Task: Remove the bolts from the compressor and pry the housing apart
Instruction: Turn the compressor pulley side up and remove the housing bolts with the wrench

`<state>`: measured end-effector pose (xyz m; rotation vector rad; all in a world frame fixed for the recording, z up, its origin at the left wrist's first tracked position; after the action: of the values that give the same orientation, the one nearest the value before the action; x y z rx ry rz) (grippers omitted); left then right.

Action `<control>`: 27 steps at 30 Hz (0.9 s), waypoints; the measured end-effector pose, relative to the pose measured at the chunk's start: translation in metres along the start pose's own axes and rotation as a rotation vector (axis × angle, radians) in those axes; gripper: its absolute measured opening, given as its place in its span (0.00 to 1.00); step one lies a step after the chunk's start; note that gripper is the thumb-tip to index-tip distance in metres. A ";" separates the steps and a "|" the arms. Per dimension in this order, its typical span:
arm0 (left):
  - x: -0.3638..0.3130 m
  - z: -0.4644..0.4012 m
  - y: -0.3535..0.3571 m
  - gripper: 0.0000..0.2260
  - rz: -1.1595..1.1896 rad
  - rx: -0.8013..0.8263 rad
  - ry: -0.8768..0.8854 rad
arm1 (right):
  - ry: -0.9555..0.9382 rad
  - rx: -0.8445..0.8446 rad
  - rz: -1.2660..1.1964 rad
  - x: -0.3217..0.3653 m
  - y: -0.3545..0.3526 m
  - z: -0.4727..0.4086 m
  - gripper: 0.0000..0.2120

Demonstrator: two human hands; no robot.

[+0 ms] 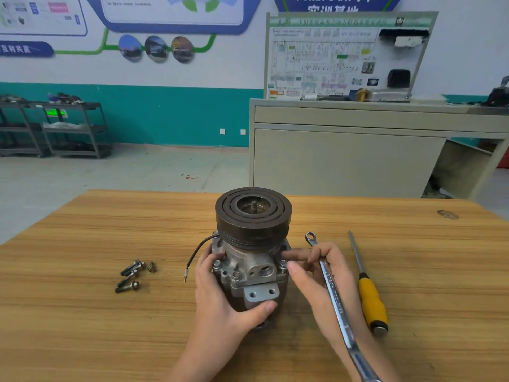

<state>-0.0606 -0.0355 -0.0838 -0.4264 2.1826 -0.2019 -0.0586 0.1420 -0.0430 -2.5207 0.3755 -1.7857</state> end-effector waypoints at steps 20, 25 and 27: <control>0.000 0.001 0.000 0.43 -0.009 0.010 -0.003 | -0.021 0.006 0.061 0.001 0.004 0.001 0.15; 0.001 0.000 0.000 0.45 -0.006 0.008 -0.007 | -0.019 -0.041 0.031 0.002 0.003 0.000 0.17; 0.001 0.000 0.000 0.45 -0.004 0.001 -0.007 | -0.017 -0.013 0.024 0.001 0.002 -0.001 0.16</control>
<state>-0.0615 -0.0361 -0.0848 -0.4305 2.1751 -0.2039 -0.0597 0.1396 -0.0416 -2.5272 0.4164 -1.7576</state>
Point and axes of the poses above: each hand's wrist, its own z-axis away from the middle knuckle, its own y-axis out of the palm, x = y × z, the point moved 4 cm from there along -z, towards the middle knuckle, and after that the axes turned 11 degrees about y, right-handed, at the moved point
